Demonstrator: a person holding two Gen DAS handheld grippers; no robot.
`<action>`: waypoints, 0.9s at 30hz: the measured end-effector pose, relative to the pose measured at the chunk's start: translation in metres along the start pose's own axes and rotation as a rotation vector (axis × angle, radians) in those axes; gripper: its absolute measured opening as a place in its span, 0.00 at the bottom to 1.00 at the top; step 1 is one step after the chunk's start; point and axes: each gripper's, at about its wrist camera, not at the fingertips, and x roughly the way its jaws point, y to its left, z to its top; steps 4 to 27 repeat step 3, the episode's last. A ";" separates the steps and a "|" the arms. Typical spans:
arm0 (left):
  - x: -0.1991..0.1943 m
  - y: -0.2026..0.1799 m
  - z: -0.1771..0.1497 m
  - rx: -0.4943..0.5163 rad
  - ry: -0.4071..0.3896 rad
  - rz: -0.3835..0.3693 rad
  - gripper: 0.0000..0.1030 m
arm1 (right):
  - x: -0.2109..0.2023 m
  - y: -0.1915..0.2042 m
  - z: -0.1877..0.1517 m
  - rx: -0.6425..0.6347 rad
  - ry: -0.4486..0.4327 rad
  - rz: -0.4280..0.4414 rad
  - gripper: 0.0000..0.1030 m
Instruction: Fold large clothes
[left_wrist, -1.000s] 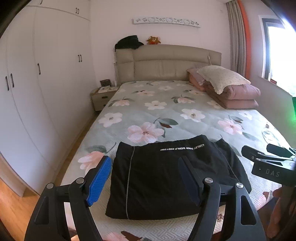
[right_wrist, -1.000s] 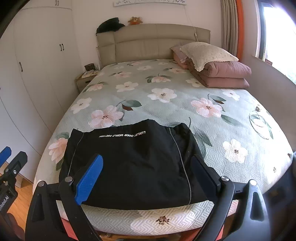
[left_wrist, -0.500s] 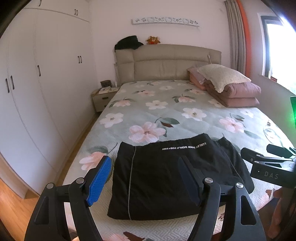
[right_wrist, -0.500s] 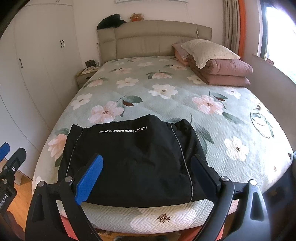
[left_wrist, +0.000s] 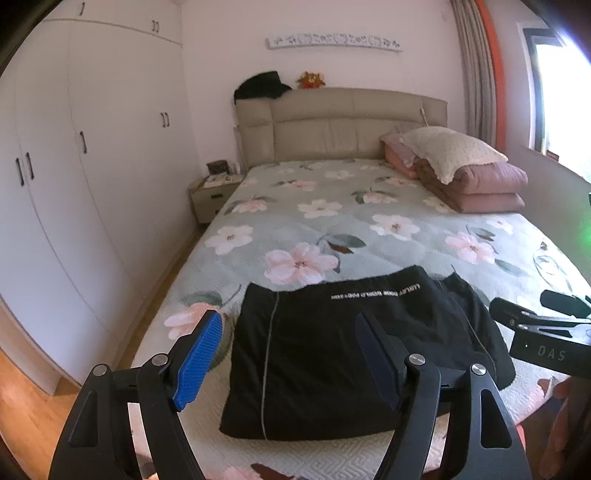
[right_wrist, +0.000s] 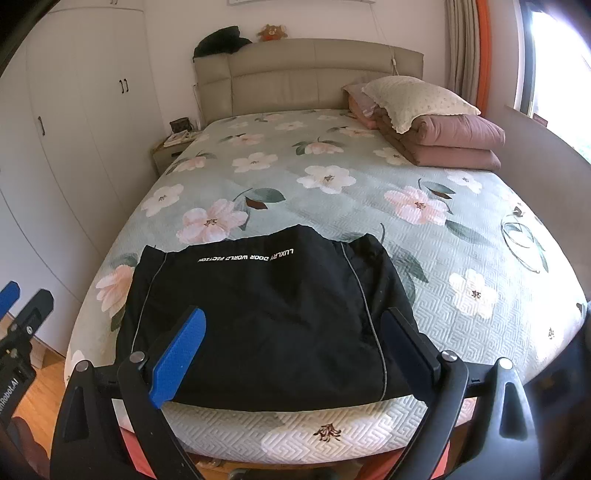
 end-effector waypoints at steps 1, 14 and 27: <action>-0.004 0.000 -0.001 -0.001 -0.025 0.009 0.74 | 0.000 0.001 0.000 0.002 -0.001 -0.001 0.94; -0.010 -0.001 -0.002 0.012 -0.053 0.016 0.74 | 0.000 0.001 0.000 0.004 0.000 0.000 0.94; -0.010 -0.001 -0.002 0.012 -0.053 0.016 0.74 | 0.000 0.001 0.000 0.004 0.000 0.000 0.94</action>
